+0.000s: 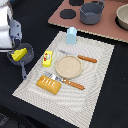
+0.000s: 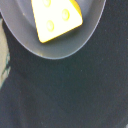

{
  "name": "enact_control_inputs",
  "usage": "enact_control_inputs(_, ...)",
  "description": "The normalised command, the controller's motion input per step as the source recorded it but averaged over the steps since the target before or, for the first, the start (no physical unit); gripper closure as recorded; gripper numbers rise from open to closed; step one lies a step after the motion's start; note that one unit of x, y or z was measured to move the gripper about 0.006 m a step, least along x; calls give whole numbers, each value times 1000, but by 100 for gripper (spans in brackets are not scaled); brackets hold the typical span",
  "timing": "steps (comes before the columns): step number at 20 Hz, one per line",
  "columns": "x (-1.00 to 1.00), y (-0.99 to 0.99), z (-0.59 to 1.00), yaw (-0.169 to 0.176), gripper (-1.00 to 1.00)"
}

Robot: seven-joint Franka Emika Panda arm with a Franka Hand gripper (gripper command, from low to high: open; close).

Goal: Interact with the objects in diverse but meaningful ways.

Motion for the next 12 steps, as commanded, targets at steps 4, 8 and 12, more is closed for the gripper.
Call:
enact_control_inputs(4,181,464,46,-103,-100)
enact_control_inputs(8,189,150,14,-113,-100)
enact_control_inputs(12,-5,-167,-5,-104,-100)
